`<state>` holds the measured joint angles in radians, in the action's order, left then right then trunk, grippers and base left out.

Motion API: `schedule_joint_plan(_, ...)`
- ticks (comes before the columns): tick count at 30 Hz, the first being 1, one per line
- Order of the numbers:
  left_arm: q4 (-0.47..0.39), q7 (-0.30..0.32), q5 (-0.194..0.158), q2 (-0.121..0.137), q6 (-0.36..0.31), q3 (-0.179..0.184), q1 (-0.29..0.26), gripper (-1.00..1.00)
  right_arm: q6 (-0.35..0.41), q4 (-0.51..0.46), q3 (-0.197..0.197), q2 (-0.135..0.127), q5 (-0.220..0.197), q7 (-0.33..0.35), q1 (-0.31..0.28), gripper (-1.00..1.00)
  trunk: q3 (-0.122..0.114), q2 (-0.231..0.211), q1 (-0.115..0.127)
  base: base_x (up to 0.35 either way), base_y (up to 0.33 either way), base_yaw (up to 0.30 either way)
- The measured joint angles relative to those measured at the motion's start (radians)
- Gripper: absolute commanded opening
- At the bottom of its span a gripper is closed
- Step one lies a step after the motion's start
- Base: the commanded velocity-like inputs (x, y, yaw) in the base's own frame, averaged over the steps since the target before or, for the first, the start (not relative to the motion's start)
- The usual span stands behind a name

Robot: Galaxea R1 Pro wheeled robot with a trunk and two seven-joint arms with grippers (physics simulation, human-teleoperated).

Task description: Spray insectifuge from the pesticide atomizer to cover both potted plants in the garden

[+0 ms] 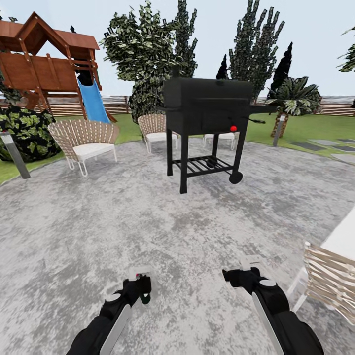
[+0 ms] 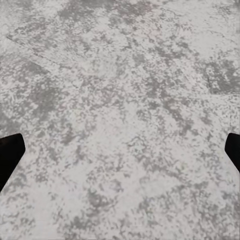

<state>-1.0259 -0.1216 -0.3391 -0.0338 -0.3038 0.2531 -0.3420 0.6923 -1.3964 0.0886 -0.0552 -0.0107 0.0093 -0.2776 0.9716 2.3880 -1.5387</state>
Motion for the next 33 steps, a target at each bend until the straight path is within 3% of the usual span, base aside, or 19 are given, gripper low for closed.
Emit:
schedule_joint_plan(14,0.007,0.0,0.0,0.0,0.0,0.001,0.0,-1.0,-0.002,-0.001,0.006,0.0,0.0,-0.002,0.0,1.0,0.0,0.0,0.0,0.288,0.164,-0.032)
schedule_joint_plan(33,0.007,0.0,0.002,0.0,0.0,0.002,0.0,-1.0,-0.002,-0.001,0.004,0.0,0.0,-0.002,0.0,1.0,0.0,0.0,0.0,0.288,0.155,-0.264)
